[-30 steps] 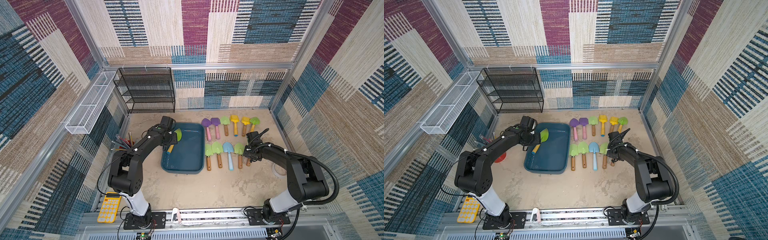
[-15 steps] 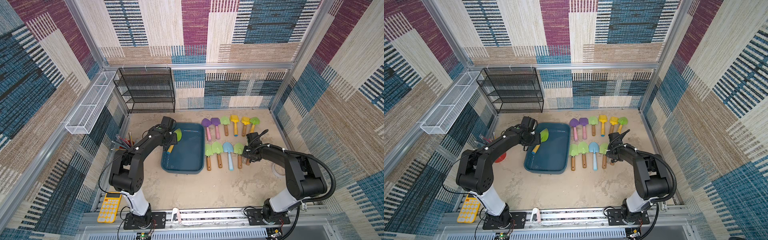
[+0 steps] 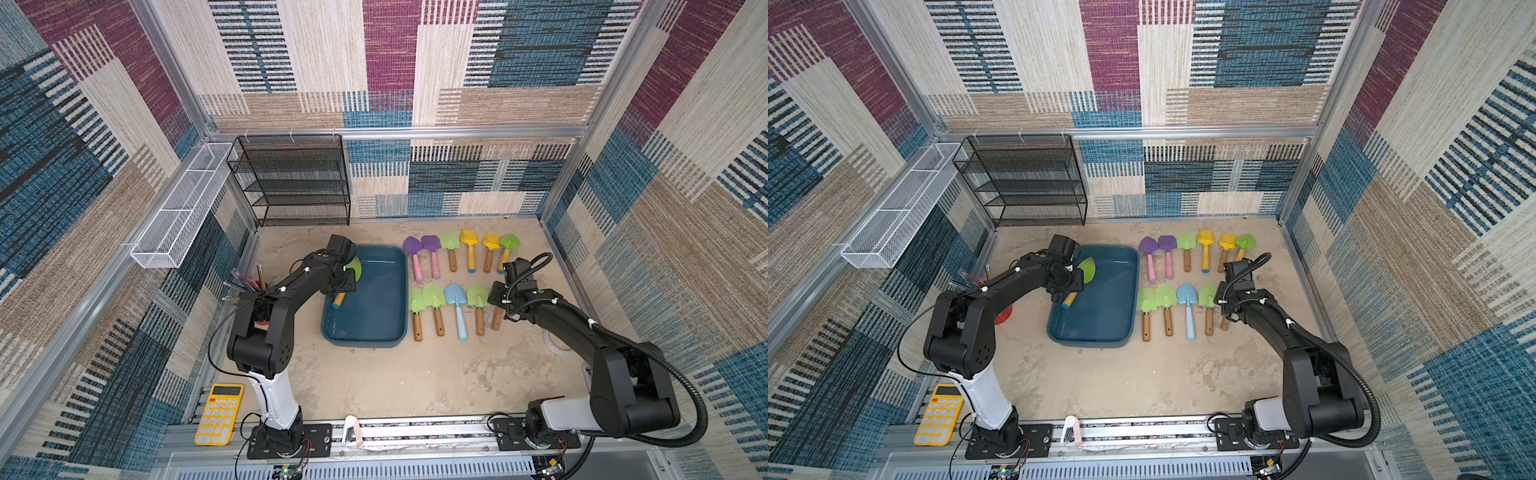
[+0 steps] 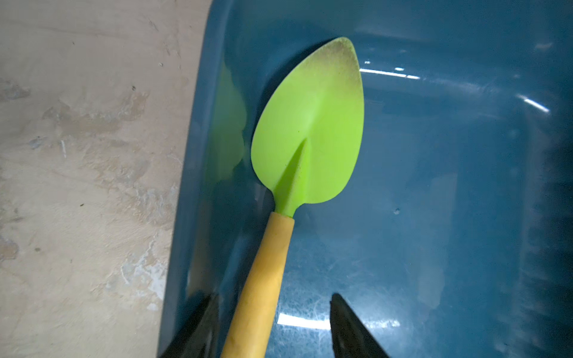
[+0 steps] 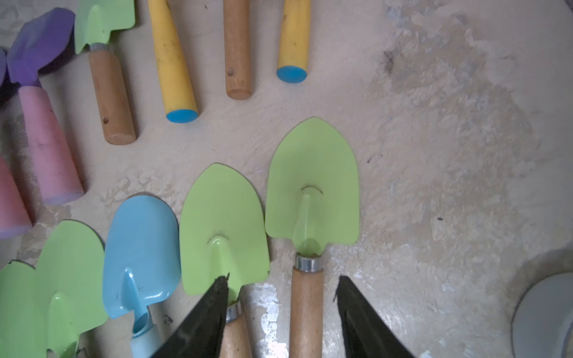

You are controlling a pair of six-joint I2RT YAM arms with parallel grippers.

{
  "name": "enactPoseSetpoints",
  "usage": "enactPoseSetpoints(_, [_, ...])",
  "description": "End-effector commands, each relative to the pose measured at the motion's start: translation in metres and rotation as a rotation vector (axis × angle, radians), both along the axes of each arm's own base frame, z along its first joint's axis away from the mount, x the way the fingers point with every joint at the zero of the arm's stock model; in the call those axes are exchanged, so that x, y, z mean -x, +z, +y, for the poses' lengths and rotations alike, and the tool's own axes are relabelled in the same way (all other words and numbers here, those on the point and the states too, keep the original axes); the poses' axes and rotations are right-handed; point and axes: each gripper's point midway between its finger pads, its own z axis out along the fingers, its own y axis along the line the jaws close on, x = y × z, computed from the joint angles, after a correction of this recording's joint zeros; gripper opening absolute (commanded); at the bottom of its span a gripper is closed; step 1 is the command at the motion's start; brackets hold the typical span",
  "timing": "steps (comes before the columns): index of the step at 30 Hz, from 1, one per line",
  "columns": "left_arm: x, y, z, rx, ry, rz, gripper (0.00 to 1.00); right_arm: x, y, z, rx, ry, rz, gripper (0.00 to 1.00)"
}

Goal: Take the shovel out of the storage box
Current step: Place the shovel at the center of the board, then pick up the shovel from the storage box.

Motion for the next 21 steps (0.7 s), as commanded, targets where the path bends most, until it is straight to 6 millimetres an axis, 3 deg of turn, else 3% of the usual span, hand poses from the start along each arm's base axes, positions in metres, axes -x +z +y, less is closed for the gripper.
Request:
enactPoseSetpoints(1, [0.003, -0.003, 0.005, -0.052, -0.015, 0.022, 0.60, 0.000, 0.006, 0.004, -0.019, 0.016, -0.011, 0.59])
enactPoseSetpoints(12, [0.014, -0.026, -0.013, -0.103, -0.073, 0.118, 0.59, 0.001, 0.014, 0.008, -0.039, 0.030, -0.046, 0.59])
enactPoseSetpoints(21, [0.026, -0.027, -0.018, -0.141, -0.093, 0.133, 0.56, 0.002, 0.012, 0.012, -0.066, 0.044, -0.056, 0.57])
